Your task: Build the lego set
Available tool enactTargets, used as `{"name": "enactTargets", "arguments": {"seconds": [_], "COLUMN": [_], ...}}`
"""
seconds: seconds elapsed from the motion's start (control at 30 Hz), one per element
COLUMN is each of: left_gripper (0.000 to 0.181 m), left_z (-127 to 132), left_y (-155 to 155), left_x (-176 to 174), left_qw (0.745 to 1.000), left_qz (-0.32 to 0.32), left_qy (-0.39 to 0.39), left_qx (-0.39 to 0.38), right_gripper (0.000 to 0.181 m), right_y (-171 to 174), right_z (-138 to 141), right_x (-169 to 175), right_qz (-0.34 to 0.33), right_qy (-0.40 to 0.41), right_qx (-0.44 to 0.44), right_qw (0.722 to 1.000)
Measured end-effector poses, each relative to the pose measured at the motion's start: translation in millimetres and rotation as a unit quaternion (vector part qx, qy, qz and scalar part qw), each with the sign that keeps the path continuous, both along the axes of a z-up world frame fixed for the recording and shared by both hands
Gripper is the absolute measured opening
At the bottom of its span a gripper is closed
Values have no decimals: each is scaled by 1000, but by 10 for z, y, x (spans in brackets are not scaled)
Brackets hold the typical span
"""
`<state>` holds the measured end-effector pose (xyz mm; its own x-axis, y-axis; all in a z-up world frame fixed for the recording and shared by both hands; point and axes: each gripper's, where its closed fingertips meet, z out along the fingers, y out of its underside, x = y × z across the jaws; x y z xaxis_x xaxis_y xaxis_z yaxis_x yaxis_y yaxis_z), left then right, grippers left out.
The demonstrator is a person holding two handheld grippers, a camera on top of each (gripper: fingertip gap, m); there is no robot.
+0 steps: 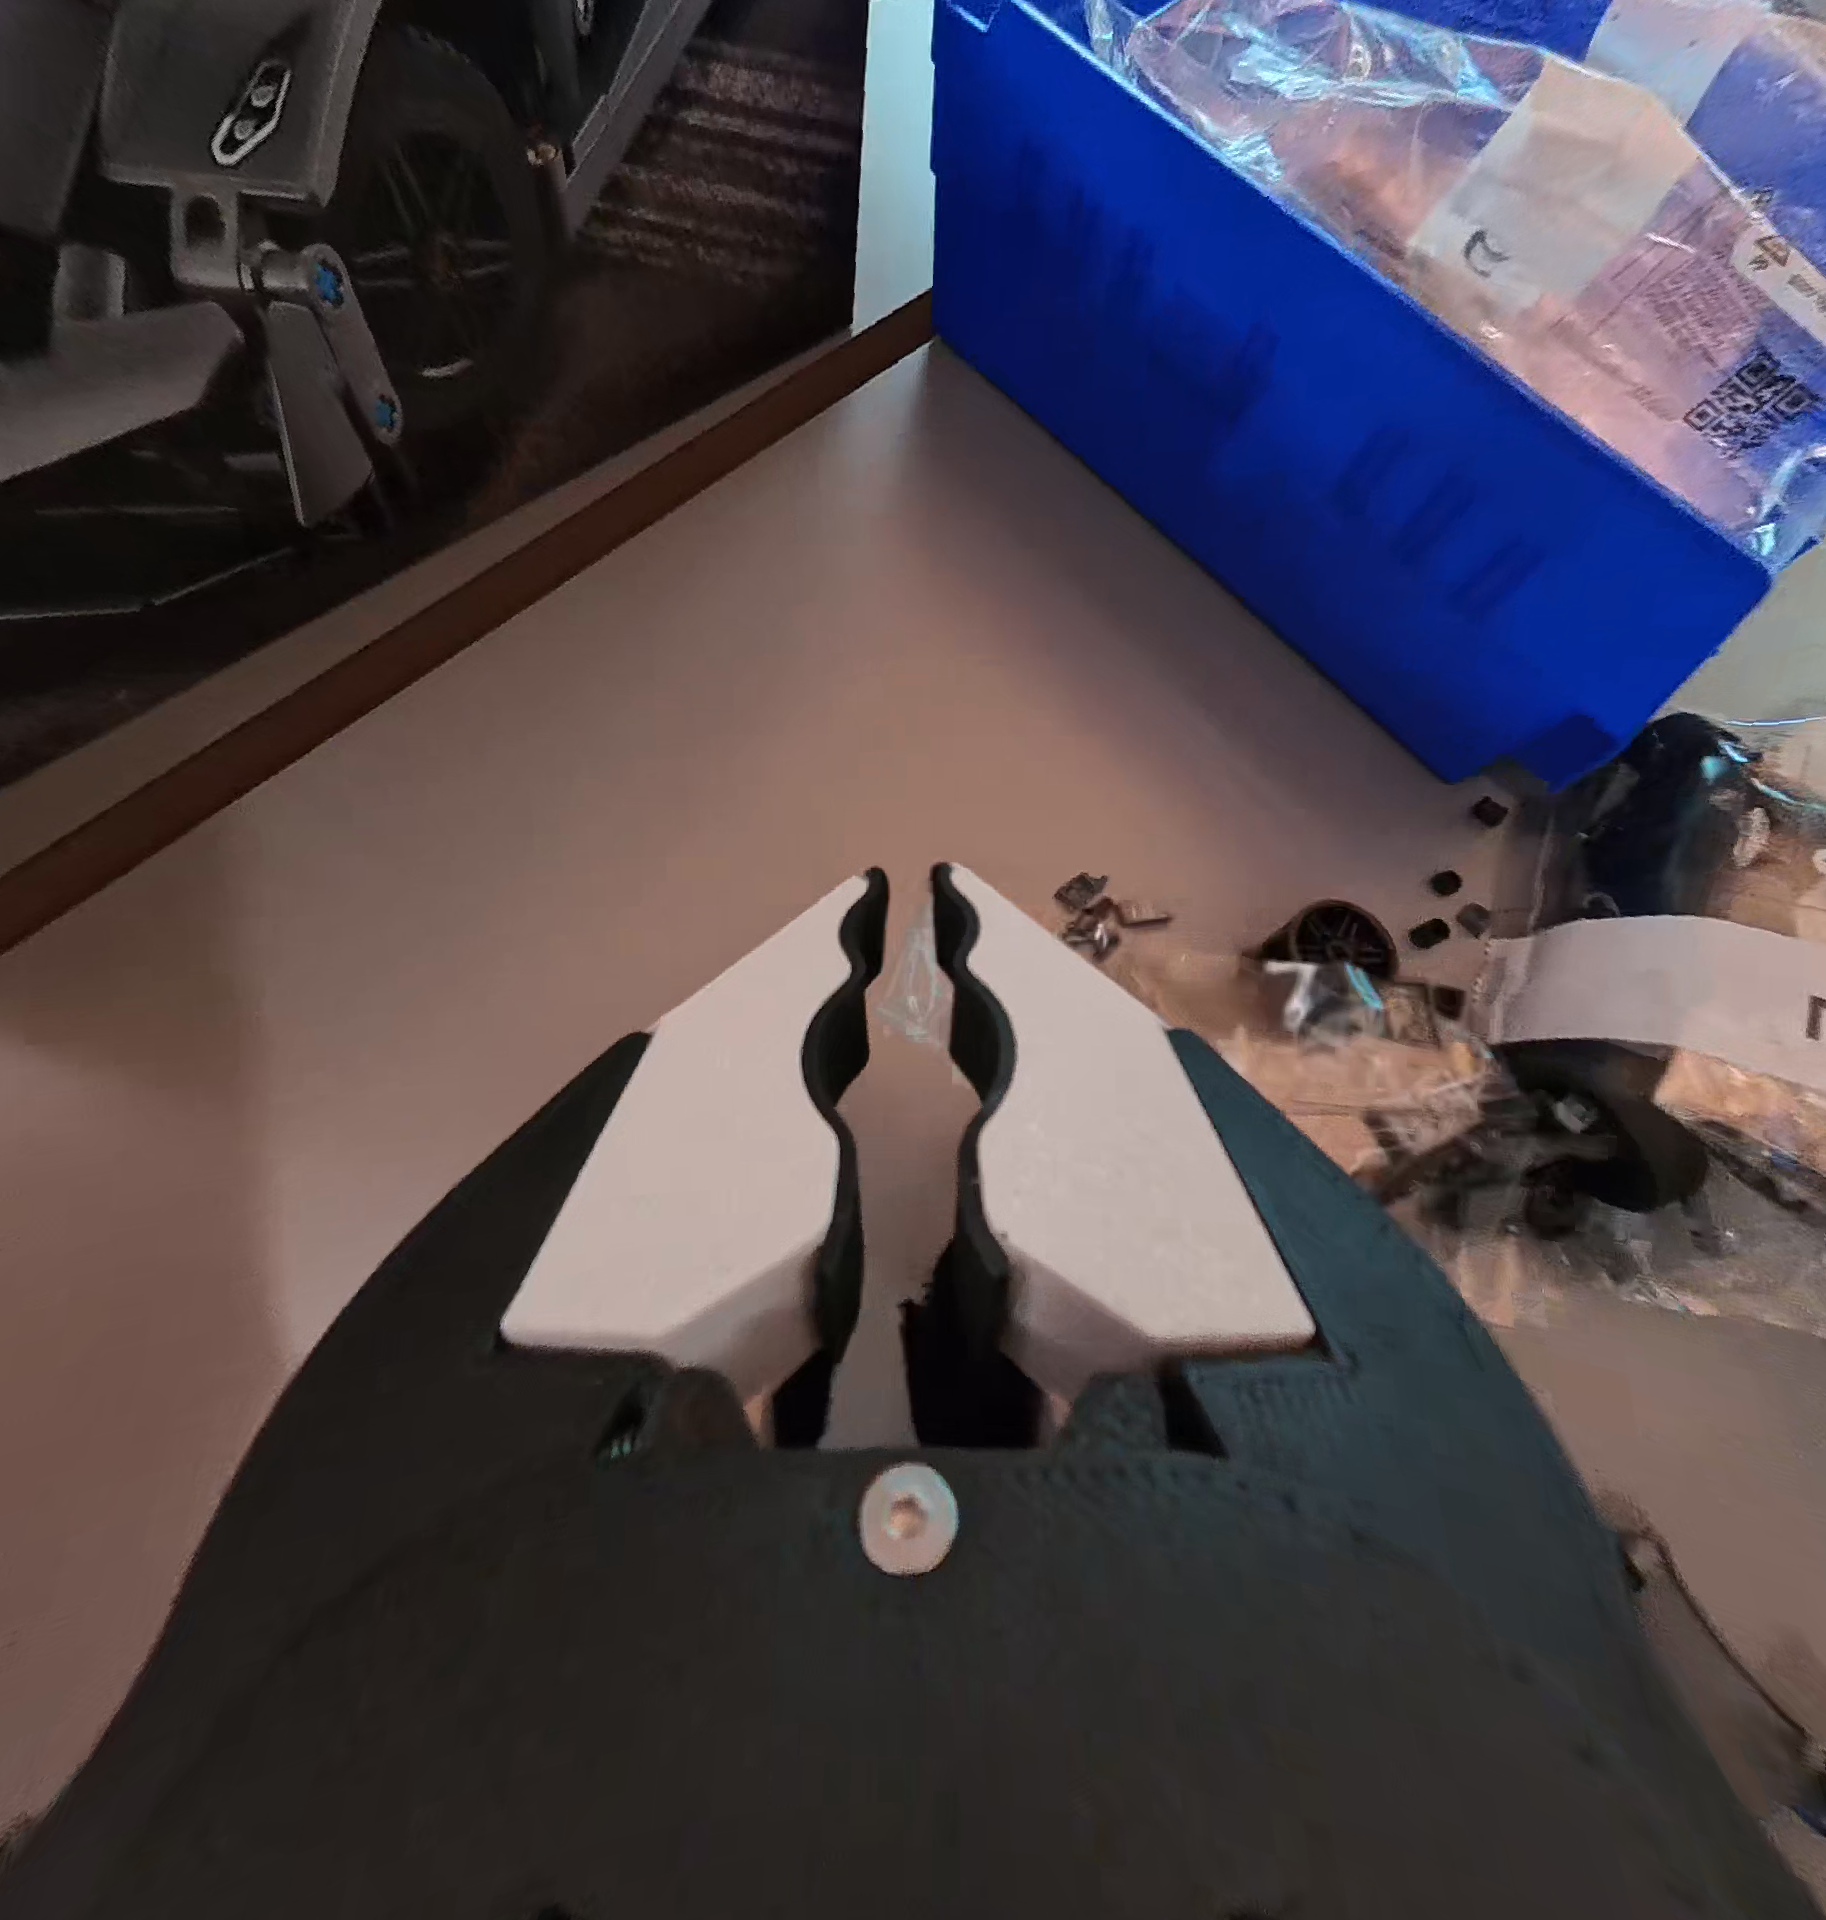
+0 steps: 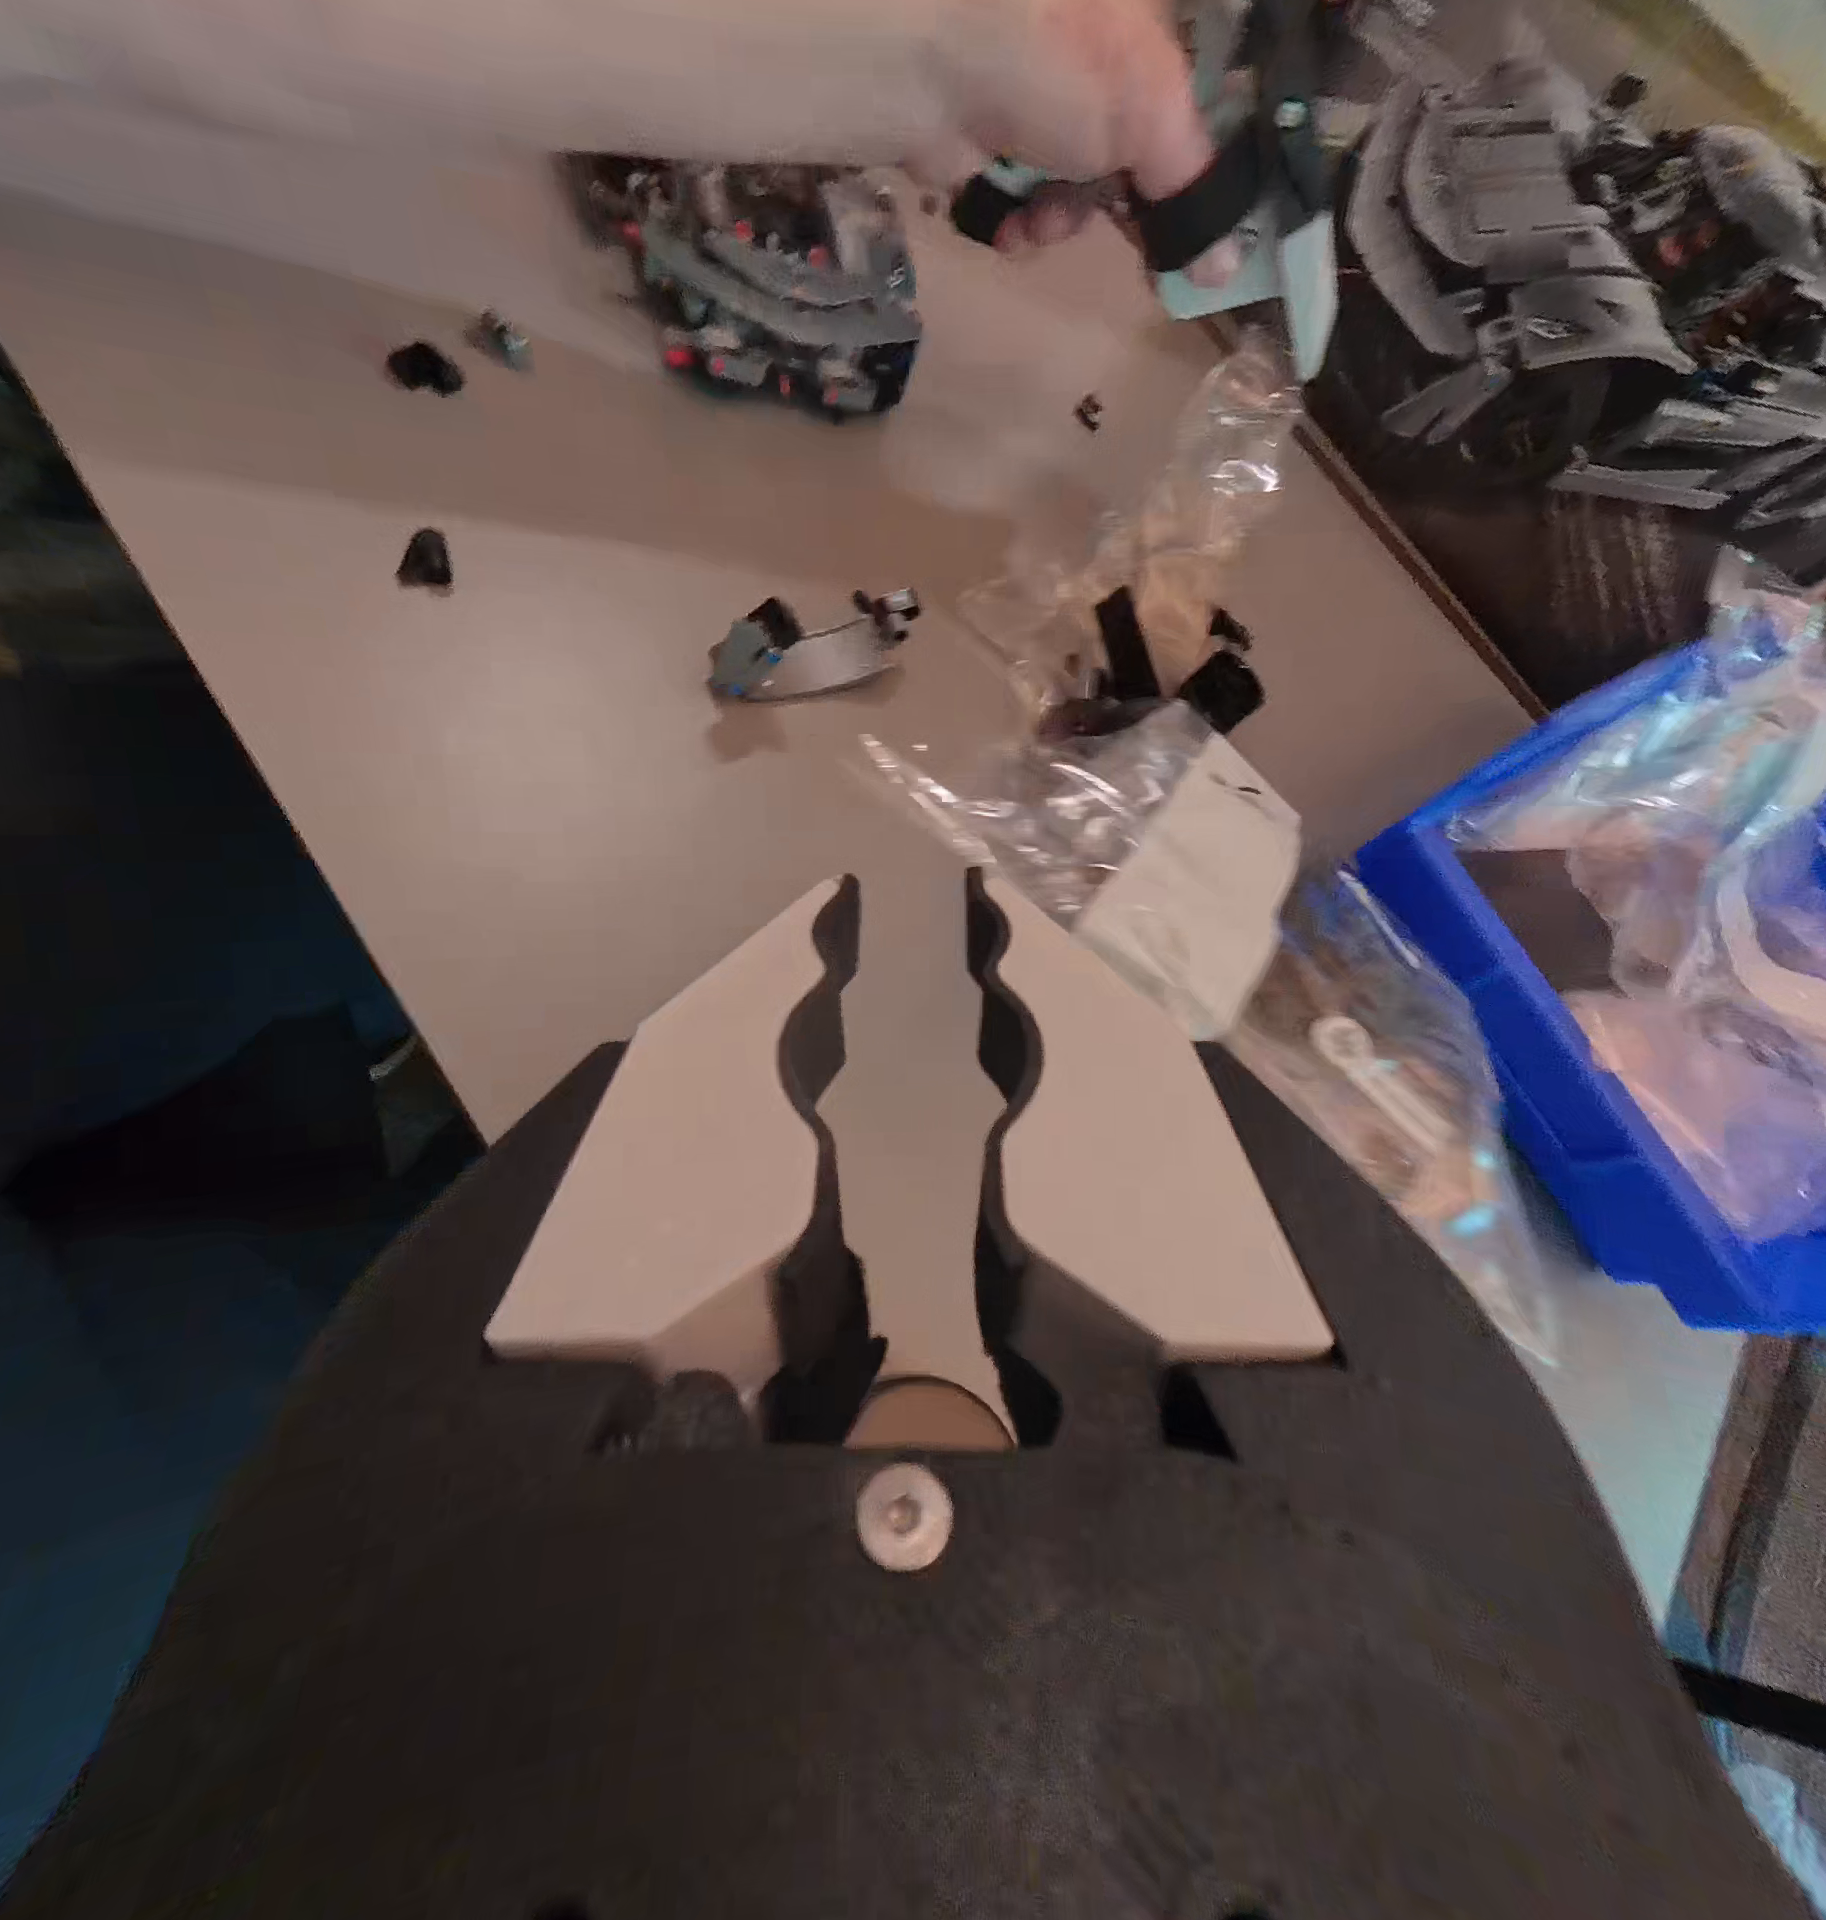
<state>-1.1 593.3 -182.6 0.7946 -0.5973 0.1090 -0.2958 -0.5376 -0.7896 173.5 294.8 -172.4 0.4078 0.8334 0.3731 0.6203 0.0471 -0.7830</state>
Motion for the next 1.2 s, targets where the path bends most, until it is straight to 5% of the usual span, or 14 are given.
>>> {"name": "enactTargets", "arguments": {"seconds": [0.03,0.2,0.37,0.6,0.7,0.87,0.97,1.07,1.2], "left_gripper": [12,19,20,24,49,91,74,0,0], "left_z": [23,237,465,358,458,81,-255,-261,-28], "left_y": [-28,-220,-635,-1522,-2111,-2434,-2162,-1939,-1911], "left_x": [-21,-144,146,898,1390,1978,2012,1972,1904], "left_qw": [1000,999,994,966,939,894,866,857,891], "left_qz": [-3,-12,-77,-243,-333,-346,-290,-255,-263], "left_qy": [-3,14,17,41,23,216,350,380,292], "left_qx": [-1,37,73,74,83,187,208,238,227], "right_gripper": [28,45,68,42,39,39,37,35,34], "right_y": [54,684,1196,1334,1321,1370,1399,1361,1356], "right_z": [87,348,14,121,-23,81,198,304,355], "right_x": [62,592,825,968,1004,990,1087,1149,1222], "right_qz": [-15,-176,-259,-253,-247,-239,-246,-233,-221], "right_qy": [10,78,101,146,128,166,183,184,169], "right_qx": [-3,-60,-214,-260,-305,-306,-281,-254,-223], "right_qw": [1000,979,937,920,911,906,909,920,934]}}
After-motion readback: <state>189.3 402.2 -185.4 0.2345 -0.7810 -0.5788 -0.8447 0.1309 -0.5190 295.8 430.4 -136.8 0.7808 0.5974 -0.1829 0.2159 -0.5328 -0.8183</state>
